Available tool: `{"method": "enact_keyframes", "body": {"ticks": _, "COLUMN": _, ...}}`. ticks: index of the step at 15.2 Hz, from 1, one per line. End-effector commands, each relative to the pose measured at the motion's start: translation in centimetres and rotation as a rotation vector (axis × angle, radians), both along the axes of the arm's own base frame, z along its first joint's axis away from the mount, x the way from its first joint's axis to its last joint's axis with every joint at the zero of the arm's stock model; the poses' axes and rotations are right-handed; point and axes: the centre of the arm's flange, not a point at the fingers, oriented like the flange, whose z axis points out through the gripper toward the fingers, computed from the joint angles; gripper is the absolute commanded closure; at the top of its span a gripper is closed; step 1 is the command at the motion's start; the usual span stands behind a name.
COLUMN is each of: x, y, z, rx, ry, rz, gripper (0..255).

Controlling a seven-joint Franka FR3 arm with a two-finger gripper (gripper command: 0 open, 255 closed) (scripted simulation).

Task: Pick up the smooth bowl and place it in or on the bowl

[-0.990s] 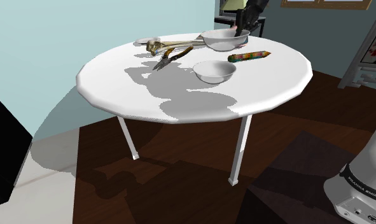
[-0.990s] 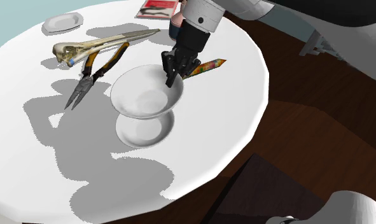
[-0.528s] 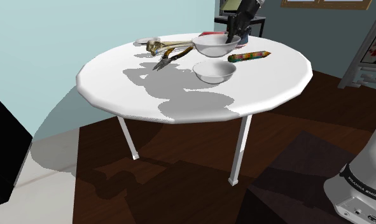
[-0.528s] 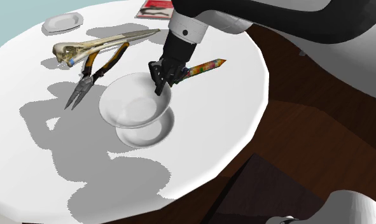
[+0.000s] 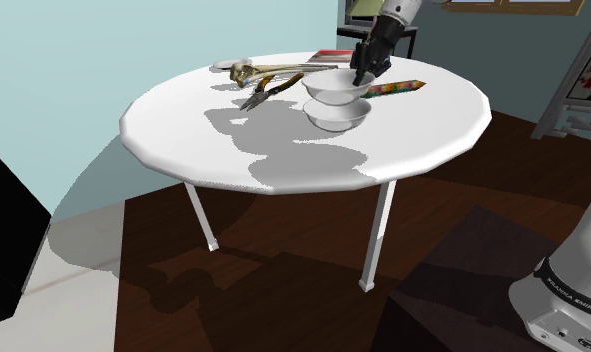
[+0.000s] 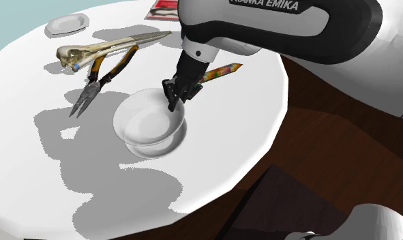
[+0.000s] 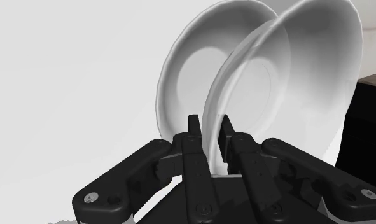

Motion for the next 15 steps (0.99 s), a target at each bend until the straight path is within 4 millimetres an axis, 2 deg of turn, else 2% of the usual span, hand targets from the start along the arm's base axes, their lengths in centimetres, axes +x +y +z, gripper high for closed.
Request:
{"method": "enact_keyframes", "body": {"ticks": 1, "x": -0.09, "y": 0.02, "z": -0.99, "rx": 0.0, "ry": -0.001, "rz": 0.0, "gripper": 255}}
{"method": "enact_keyframes", "body": {"ticks": 2, "x": -0.09, "y": 0.02, "z": -1.59, "rx": 0.0, "ry": -0.001, "rz": 0.0, "gripper": 255}}
{"method": "enact_keyframes", "body": {"ticks": 10, "x": -0.09, "y": 0.02, "z": -1.59, "rx": 0.0, "ry": -0.001, "rz": 0.0, "gripper": 255}}
{"method": "enact_keyframes", "body": {"ticks": 11, "x": -0.09, "y": 0.02, "z": -1.59, "rx": 0.0, "ry": -0.001, "rz": 0.0, "gripper": 0}}
{"method": "enact_keyframes", "body": {"ticks": 15, "x": -0.09, "y": 0.02, "z": -1.59, "rx": 0.0, "ry": -0.001, "rz": 0.0, "gripper": 0}}
